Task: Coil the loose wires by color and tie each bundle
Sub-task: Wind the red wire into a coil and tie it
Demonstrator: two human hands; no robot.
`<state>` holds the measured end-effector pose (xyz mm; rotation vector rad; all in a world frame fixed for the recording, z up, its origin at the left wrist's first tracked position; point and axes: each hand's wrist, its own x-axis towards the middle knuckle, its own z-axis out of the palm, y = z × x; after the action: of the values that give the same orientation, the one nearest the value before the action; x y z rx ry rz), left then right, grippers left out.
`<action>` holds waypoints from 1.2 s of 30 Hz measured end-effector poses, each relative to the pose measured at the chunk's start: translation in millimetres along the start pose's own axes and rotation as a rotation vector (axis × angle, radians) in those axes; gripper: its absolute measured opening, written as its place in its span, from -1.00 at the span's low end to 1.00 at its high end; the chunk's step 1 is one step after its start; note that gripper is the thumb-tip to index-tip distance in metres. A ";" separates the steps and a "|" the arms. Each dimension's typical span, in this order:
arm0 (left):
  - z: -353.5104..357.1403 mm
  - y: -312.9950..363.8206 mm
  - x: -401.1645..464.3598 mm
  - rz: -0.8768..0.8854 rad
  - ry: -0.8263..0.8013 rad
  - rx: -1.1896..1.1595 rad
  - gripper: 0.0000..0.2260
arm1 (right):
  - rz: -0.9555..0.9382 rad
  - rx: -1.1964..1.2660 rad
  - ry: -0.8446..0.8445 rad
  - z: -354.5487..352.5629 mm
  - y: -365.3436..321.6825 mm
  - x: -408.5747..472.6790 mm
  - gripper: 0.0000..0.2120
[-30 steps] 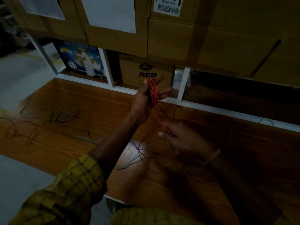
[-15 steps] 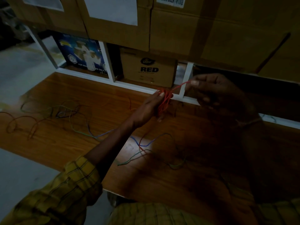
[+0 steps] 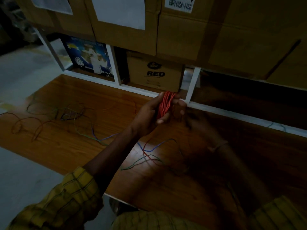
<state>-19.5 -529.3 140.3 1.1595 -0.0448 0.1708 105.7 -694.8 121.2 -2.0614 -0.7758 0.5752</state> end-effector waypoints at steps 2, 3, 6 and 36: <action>1.8 3.5 4.8 0.034 0.087 -0.061 -0.46 | -0.002 0.037 -0.081 21.0 8.8 -10.9 -0.75; 2.3 4.9 8.0 0.046 0.140 -0.074 -0.47 | -0.044 0.043 -0.106 29.2 13.7 -16.1 -0.79; 5.0 6.9 15.7 0.064 0.268 -0.029 -0.52 | -0.183 -0.057 -0.146 37.2 5.6 -36.3 -0.88; -18.0 7.7 -2.6 -0.129 -0.163 0.188 -0.49 | -0.119 0.247 0.196 -52.8 -17.5 51.6 -0.81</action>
<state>-24.2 -510.1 139.8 1.3581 -0.0991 -0.0347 170.1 -679.6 158.4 -1.7998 -0.6713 0.3759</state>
